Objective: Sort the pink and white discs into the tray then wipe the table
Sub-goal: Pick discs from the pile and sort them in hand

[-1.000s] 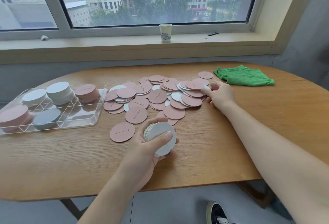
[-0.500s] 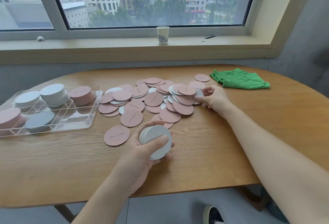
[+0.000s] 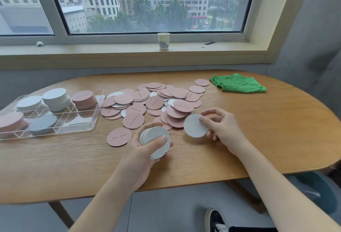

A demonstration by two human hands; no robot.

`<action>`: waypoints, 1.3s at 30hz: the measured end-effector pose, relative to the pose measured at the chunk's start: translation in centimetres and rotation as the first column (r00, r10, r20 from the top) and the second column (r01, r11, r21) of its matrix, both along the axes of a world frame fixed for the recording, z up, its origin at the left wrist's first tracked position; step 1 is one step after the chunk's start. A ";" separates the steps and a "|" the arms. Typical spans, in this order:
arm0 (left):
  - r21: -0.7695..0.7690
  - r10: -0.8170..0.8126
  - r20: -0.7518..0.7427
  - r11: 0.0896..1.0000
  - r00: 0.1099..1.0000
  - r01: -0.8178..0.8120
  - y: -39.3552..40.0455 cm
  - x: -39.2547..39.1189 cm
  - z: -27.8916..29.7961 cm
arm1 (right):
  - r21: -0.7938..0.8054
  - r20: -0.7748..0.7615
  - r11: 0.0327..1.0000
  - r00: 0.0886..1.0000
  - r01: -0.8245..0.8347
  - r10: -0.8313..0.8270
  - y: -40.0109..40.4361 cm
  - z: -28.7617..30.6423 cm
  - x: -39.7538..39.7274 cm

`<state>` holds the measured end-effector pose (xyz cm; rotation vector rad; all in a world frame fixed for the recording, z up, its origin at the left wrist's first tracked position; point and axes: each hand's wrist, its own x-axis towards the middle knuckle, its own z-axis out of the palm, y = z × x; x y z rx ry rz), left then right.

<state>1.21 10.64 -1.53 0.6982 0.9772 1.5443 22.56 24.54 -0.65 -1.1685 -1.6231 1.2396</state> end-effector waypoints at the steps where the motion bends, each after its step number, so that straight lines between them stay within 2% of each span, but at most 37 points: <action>1: 0.001 0.003 -0.004 1.000 1.000 -0.003 -0.1 0.0 0.0 | 0.003 0.036 0.998 0.997 -0.066 0.065 -0.8 0.1 -0.2; 3: 0.001 0.012 -0.009 1.000 1.000 -0.012 -0.1 0.0 -0.1 | 0.051 0.170 0.989 0.977 -0.141 0.131 -1.8 0.1 -0.7; 6: 0.004 0.027 -0.019 1.000 0.999 -0.026 -0.1 0.1 -0.3 | 0.163 0.406 0.971 0.909 -0.175 0.095 -2.6 -0.1 -1.1; 12: 0.019 0.035 -0.042 0.999 0.999 -0.034 0.0 0.1 -0.7 | 0.139 0.566 0.939 0.803 -0.316 0.187 -3.3 0.6 -1.4; 19: 0.040 0.011 -0.048 0.999 0.999 -0.009 0.0 0.1 -0.7 | 0.133 0.617 0.930 0.763 -0.342 0.192 -3.4 0.8 -1.9; 29: 0.046 0.008 -0.039 0.999 0.999 -0.006 0.0 0.1 -0.6 | 0.138 0.613 0.934 0.769 -0.330 0.181 -4.0 1.0 -2.1; 35: 0.042 -0.006 -0.040 0.999 0.999 0.008 0.0 0.1 -0.6 | 0.077 0.563 0.951 0.800 -0.298 0.206 -4.4 1.6 -2.1; 39: 0.031 0.011 -0.030 0.999 0.999 -0.010 0.1 0.0 -0.7 | 0.110 0.484 0.958 0.856 -0.265 0.181 -3.9 1.5 -1.4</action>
